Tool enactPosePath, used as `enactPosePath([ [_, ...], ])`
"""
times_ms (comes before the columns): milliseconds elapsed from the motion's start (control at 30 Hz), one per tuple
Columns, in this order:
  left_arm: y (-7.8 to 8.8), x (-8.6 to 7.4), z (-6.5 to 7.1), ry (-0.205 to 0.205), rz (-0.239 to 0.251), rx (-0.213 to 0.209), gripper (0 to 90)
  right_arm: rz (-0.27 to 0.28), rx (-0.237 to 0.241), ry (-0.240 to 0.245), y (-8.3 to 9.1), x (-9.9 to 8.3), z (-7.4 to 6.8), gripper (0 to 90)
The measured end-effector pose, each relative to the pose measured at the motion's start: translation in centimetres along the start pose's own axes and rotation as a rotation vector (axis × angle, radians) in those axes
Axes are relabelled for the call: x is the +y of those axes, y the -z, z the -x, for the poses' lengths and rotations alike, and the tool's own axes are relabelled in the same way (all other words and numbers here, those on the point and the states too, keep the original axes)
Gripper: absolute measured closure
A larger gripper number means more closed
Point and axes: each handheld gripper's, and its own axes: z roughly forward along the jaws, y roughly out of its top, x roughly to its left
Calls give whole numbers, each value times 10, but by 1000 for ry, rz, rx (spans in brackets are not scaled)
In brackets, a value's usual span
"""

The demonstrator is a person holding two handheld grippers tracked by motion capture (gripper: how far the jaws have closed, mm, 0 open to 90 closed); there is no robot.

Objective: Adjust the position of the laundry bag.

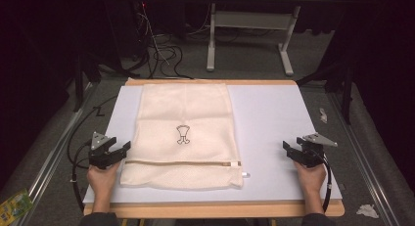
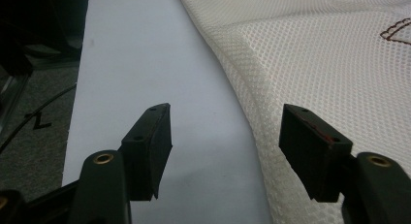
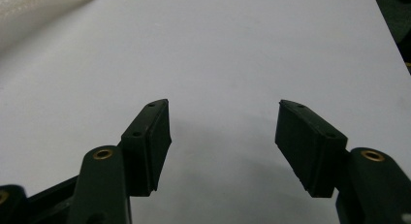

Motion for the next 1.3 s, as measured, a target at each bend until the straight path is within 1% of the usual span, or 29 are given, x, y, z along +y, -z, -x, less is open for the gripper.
enactPosePath([
  [333, 0, 0, 0, 4, 2, 0, 358, -3, -1, 2, 0, 0, 0, 382],
  [533, 0, 0, -1, 4, -3, -6, 345, -3, -7, -12, 0, 0, 0, 366],
  [567, 0, 0, -1, 5, -5, -7, 344, 1, -10, -8, 0, 0, 1, 370],
  [633, 0, 0, -2, 12, -7, -5, 339, -3, -6, -12, 0, 0, 1, 370],
  [867, 0, 0, -1, 8, -3, -6, 315, -6, -4, -19, 0, 1, 1, 358],
  [933, 1, 0, -1, 3, 5, -8, 349, -6, -3, -20, 0, 1, 1, 360],
  [967, 0, 1, 0, -9, -5, -6, 355, -7, 3, -18, 0, 1, 1, 377],
  [1000, 0, 1, 0, -9, -5, -6, 353, -7, 3, -18, 0, 1, 1, 377],
  [1033, -2, 1, 3, -31, -26, -2, 353, -8, 11, -14, 0, 1, 1, 396],
  [1067, -3, 2, 4, -47, -37, 0, 357, -13, 19, -8, -1, 1, 1, 421],
  [1100, -4, 2, 7, -72, -44, 3, 358, -26, 20, 6, -2, 2, 0, 431],
  [1133, -4, 2, 7, -72, -44, 3, 359, -26, 20, 6, -2, 2, 0, 431],
  [1167, -2, 1, 5, -62, -28, -5, 359, -28, 22, 17, -2, 2, -1, 440],
  [1233, -1, 1, 2, -29, -8, -14, 360, -25, 26, 16, -2, 2, -1, 440],
  [1267, -1, 1, 2, -29, -8, -14, 356, -28, 31, 5, -2, 2, 0, 440],
  [1300, 0, 1, 0, -11, -5, -22, 344, -28, 31, 5, -2, 2, 0, 440],
])
